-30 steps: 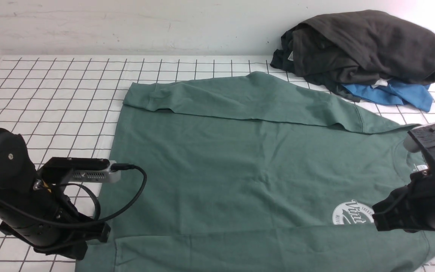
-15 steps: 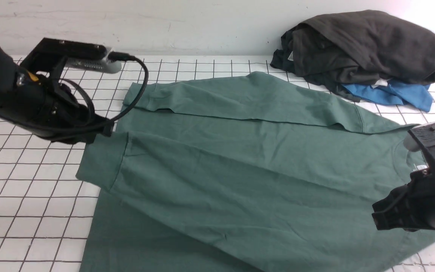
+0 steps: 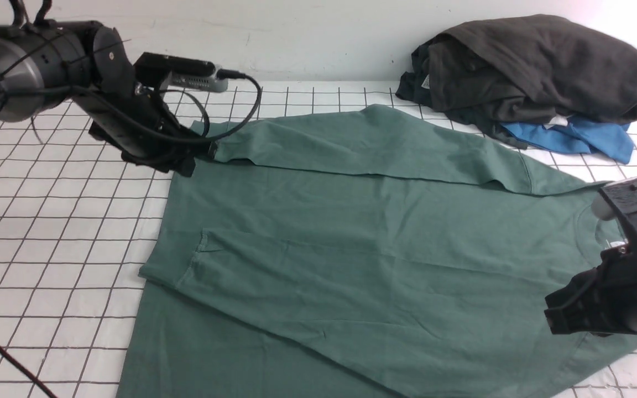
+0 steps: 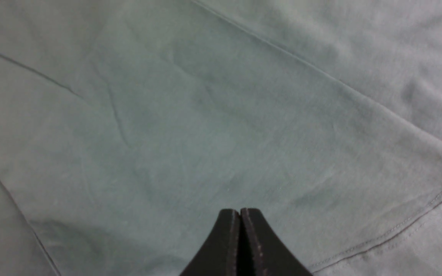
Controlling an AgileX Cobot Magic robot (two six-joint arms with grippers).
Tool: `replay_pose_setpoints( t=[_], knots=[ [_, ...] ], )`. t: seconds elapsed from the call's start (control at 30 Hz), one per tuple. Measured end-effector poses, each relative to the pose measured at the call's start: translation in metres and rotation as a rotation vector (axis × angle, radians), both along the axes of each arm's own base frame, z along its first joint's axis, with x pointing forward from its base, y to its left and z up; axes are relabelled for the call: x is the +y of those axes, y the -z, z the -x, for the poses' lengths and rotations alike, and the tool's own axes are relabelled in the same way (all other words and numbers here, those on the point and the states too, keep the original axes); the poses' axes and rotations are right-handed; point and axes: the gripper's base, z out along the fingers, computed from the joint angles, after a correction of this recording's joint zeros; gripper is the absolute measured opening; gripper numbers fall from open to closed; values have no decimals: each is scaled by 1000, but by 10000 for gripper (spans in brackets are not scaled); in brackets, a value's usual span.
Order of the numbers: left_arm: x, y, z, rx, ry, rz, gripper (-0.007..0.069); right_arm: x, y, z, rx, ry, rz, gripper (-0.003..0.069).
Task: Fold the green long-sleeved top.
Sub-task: Use the left arm to clamp the cuff farthest from it
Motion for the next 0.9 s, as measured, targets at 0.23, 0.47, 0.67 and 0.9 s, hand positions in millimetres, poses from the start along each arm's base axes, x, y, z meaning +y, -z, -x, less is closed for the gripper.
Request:
replay_pose_setpoints(
  t=[0.23, 0.47, 0.67, 0.9],
  knots=[
    [-5, 29, -73, -86, -101, 9, 520, 0, 0, 0, -3, 0, 1, -14],
    [-5, 78, -108, -106, -145, -15, 472, 0, 0, 0, -3, 0, 1, -14],
    [-3, 87, -113, -113, -186, -31, 216, 0, 0, -1, -7, 2, -1, -14],
    [-6, 67, -108, -103, -172, -79, 6, 0, 0, -1, -11, -7, 5, -14]
  ],
)
